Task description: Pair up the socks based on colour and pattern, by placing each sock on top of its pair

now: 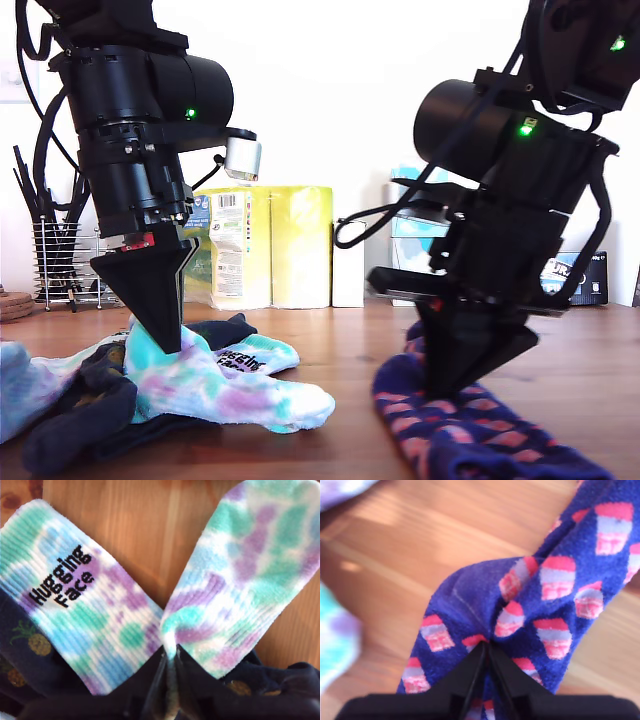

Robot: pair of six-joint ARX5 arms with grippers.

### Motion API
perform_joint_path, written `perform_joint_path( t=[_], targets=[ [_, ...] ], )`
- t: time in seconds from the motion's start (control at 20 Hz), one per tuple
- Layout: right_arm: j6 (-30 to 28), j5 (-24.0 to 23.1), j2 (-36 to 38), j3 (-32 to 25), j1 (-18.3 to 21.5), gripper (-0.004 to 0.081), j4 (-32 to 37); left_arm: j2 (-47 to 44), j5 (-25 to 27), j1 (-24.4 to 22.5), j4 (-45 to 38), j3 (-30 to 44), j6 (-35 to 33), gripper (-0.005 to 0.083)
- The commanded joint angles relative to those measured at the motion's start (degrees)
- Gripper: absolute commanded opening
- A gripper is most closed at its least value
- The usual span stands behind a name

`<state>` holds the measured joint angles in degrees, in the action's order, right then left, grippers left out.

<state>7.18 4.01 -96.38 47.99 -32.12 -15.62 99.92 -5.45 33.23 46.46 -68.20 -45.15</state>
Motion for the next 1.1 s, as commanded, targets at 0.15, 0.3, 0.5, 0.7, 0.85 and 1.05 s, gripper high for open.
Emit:
perform_joint_path(
  t=[0.15,0.3,0.5,0.7,0.85,1.05],
  targets=[
    [-2.1,-3.1,-1.7,-2.1,1.6,-0.0012,-6.4,1.7,0.0,0.0,0.1,0.9,0.3,-0.0024],
    [-1.2,-1.6,-1.1,-2.1,1.6,-0.0012,-5.3,1.7,0.0,0.0,0.0,0.9,0.3,-0.0024],
    [-0.6,0.3,6.5,0.1,1.7,-0.0012,-8.6,1.7,0.0,0.1,-0.6,0.9,1.7,-0.0009],
    [-0.6,3.5,16.2,3.3,1.7,-0.0012,-17.4,1.7,-1.6,1.2,-3.6,0.9,1.7,-0.0009],
    [-0.5,4.5,23.2,4.4,1.7,-0.0012,-21.4,1.7,-5.4,2.9,-7.7,0.9,1.7,-0.0015],
    [-1.2,4.5,28.1,4.4,1.8,-0.0012,-22.7,1.7,-9.1,5.7,-16.0,0.9,1.7,-0.0019]
  ],
)
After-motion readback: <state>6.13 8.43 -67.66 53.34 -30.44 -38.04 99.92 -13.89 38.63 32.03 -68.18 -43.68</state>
